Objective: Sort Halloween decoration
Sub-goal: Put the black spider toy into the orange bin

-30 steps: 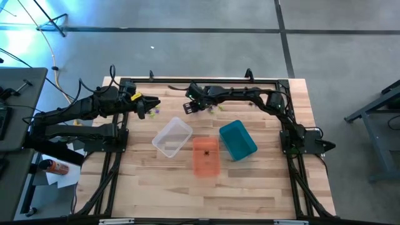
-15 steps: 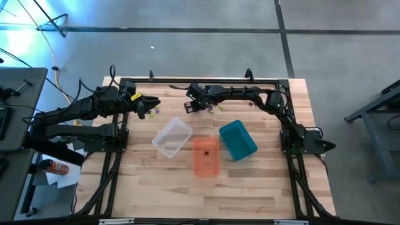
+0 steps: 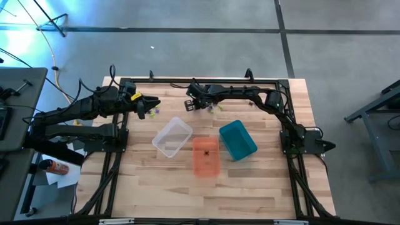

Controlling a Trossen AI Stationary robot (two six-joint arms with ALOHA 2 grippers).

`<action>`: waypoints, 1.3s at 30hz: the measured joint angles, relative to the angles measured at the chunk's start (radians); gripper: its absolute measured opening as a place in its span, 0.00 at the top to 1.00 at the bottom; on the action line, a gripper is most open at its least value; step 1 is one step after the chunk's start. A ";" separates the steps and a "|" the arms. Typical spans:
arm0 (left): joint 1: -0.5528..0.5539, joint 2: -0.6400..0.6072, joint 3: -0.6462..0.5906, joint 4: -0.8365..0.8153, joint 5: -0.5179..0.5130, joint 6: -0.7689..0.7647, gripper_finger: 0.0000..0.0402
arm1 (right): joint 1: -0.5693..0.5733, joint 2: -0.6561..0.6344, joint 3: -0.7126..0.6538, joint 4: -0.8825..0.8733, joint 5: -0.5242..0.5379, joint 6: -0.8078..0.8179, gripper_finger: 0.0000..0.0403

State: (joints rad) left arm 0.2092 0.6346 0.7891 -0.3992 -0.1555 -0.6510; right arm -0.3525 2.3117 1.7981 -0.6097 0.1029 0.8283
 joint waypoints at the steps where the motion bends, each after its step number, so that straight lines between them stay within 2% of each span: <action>1: 0.000 0.000 0.000 0.000 0.000 0.000 0.65 | -0.001 0.000 0.000 0.001 -0.002 -0.009 0.98; 13: 0.000 0.000 0.000 0.000 0.000 0.000 0.65 | -0.027 -0.078 0.000 0.006 0.002 -0.101 0.99; 18: 0.000 0.000 0.000 0.000 0.000 0.000 0.65 | -0.039 -0.129 0.000 -0.001 -0.043 -0.187 1.00; 23: 0.000 0.000 0.000 0.000 0.000 0.000 0.65 | 0.025 -0.206 0.001 -0.039 -0.062 -0.339 1.00; 31: 0.000 0.000 0.000 -0.001 0.000 0.058 0.65 | 0.153 -0.326 -0.010 -0.280 -0.025 -0.455 1.00; 34: 0.000 0.000 0.000 0.000 0.030 0.087 0.65 | 0.190 -0.437 -0.111 -0.266 -0.021 -0.443 1.00; 36: 0.000 0.000 0.000 0.000 0.062 0.109 0.65 | 0.212 -0.537 -0.236 -0.220 -0.024 -0.407 1.00; 39: 0.000 0.000 0.000 0.000 0.081 0.135 0.65 | 0.249 -0.708 -0.464 -0.052 -0.051 -0.304 1.00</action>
State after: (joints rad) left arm 0.2092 0.6346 0.7891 -0.3988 -0.0741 -0.5158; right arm -0.1034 1.6037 1.3345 -0.6619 0.0517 0.5239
